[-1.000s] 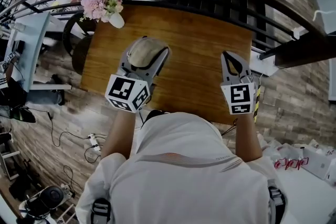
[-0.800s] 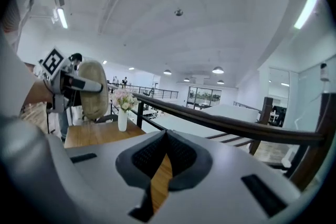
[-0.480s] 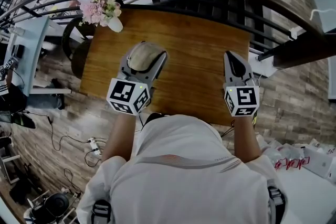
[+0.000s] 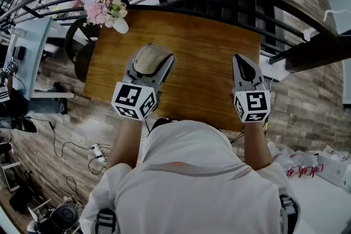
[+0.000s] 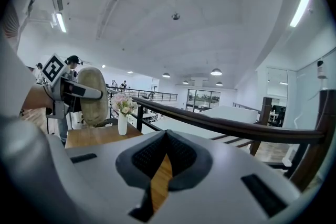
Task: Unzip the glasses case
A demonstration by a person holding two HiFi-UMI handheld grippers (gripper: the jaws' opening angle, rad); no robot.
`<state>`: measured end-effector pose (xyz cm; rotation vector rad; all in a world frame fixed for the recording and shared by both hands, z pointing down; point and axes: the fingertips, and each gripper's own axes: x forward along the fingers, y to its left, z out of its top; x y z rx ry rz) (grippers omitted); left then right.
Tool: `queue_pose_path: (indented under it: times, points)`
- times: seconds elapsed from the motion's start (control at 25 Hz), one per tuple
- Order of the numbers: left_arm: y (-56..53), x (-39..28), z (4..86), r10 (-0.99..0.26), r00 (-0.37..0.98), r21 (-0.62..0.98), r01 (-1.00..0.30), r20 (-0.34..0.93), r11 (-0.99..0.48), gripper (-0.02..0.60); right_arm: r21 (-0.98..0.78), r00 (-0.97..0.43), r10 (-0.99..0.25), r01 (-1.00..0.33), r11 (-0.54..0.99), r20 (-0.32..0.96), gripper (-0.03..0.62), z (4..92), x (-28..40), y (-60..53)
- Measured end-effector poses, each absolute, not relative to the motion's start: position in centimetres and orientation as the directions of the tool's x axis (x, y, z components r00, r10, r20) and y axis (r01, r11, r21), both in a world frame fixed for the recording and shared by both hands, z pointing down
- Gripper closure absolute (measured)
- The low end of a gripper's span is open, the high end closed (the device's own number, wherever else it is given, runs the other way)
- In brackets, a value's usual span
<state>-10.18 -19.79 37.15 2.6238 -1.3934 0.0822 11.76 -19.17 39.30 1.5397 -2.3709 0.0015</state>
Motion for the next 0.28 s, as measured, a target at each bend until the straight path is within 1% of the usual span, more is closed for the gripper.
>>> queue_pose_path:
  times: [0.28]
  points:
    - [-19.72, -10.43, 37.14, -0.816, 0.563, 0.127, -0.826, 0.130, -0.550, 0.288, 0.165, -0.384, -0.883, -0.885, 0.436, 0.270, 0.543, 39.43, 11.34, -19.00]
